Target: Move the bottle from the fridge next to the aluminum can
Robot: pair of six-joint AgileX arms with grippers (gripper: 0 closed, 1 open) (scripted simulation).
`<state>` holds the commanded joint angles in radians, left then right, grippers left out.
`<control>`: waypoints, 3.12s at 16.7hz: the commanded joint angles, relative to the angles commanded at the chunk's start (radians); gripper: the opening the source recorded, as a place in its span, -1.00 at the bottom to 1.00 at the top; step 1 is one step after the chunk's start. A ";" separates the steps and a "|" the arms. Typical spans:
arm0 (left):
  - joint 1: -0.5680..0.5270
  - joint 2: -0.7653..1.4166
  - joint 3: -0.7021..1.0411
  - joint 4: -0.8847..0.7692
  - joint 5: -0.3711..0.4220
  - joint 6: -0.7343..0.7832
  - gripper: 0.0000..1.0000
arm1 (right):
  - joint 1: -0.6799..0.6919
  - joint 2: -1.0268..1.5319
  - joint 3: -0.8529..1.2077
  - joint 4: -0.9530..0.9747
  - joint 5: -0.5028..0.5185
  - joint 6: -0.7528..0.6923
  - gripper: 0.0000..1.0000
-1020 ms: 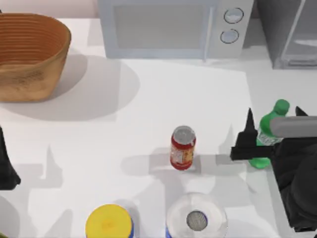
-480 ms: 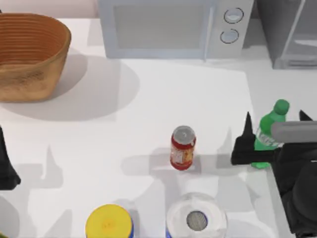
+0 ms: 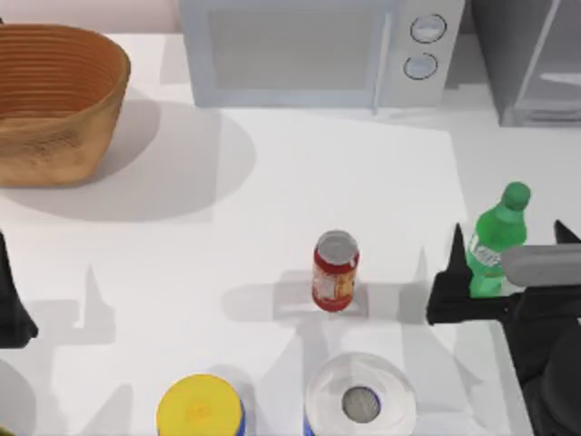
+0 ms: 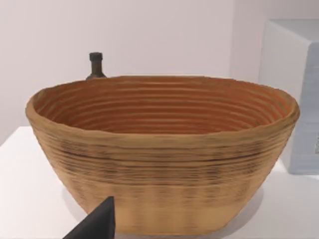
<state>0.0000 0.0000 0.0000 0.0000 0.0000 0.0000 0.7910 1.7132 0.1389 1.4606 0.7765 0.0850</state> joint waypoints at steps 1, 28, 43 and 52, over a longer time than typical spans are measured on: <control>0.000 0.000 0.000 0.000 0.000 0.000 1.00 | 0.000 0.000 0.000 0.000 0.000 0.000 1.00; 0.000 0.000 0.000 0.000 0.000 0.000 1.00 | -0.787 -1.705 -0.138 -1.454 -0.771 -0.084 1.00; 0.000 0.000 0.000 0.000 0.000 0.000 1.00 | -0.791 -1.996 0.102 -1.927 -0.774 -0.086 1.00; 0.000 0.000 0.000 0.000 0.000 0.000 1.00 | -0.793 -2.397 0.429 -2.722 -0.777 -0.091 1.00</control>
<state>0.0000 0.0000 0.0000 0.0000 0.0000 0.0000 -0.0018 -0.6841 0.5681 -1.2610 -0.0003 -0.0061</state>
